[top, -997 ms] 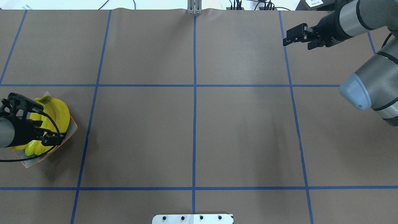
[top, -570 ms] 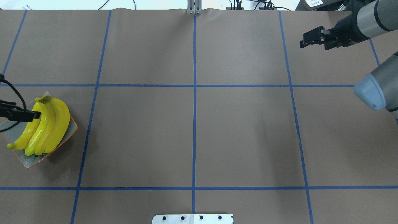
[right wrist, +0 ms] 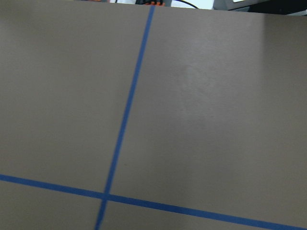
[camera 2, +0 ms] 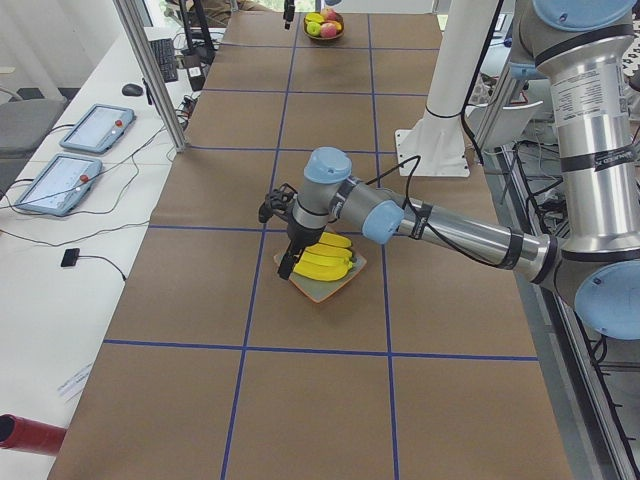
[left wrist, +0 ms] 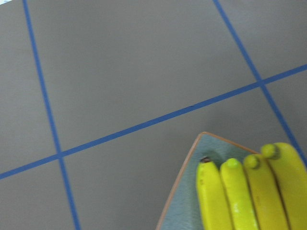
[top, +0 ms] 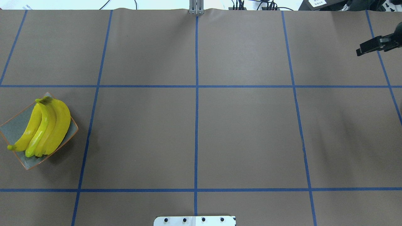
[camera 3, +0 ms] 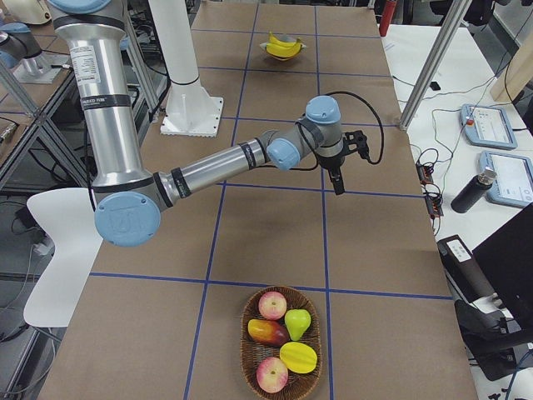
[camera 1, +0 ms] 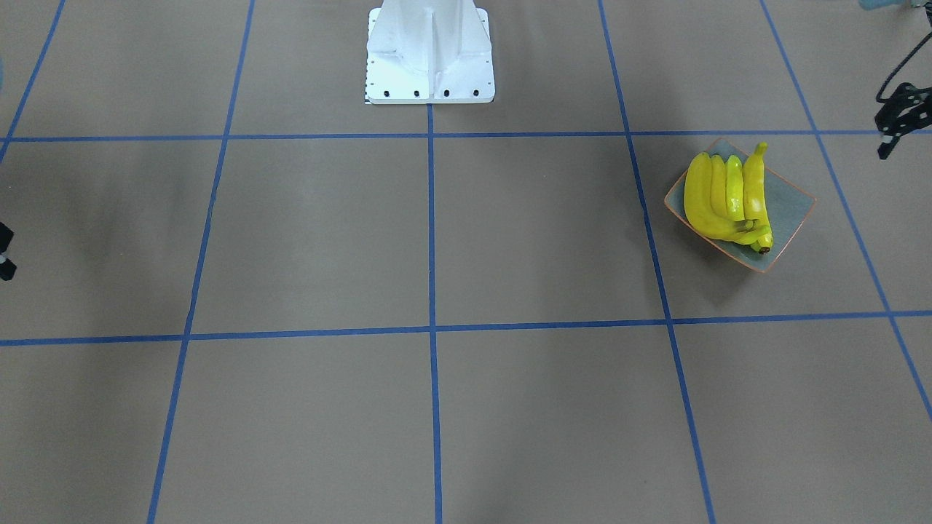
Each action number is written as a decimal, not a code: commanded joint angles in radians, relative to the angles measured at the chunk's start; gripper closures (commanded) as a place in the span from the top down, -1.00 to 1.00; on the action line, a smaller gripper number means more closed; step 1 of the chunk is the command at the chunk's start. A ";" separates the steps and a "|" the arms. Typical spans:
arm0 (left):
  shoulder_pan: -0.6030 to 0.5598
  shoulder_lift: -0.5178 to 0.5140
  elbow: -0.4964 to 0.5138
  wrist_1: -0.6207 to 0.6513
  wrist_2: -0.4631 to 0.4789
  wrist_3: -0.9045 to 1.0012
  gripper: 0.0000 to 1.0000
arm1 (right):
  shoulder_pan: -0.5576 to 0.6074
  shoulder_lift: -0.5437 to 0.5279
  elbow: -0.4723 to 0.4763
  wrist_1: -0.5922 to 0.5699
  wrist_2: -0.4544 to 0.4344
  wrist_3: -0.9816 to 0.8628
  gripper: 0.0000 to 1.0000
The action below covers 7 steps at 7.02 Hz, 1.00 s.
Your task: Transfer all bananas from basket to plate
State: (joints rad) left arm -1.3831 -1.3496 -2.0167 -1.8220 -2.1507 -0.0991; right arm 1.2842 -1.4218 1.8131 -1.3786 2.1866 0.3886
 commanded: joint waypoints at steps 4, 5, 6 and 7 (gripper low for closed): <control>-0.240 0.015 0.116 0.260 -0.233 -0.025 0.99 | 0.216 -0.025 -0.001 -0.437 0.059 -0.458 1.00; -0.240 0.021 0.099 0.265 -0.139 -0.090 0.99 | 0.216 -0.055 -0.004 -0.439 0.050 -0.458 1.00; -0.238 0.050 0.093 0.259 -0.126 -0.018 0.99 | 0.216 -0.081 0.002 -0.433 0.052 -0.458 1.00; -0.238 0.050 0.093 0.257 -0.138 -0.002 0.99 | 0.215 -0.130 0.003 -0.425 0.055 -0.459 1.00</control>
State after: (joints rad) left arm -1.6216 -1.3096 -1.9182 -1.5649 -2.2947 -0.1250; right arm 1.4991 -1.5010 1.8133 -1.8098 2.2395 -0.0683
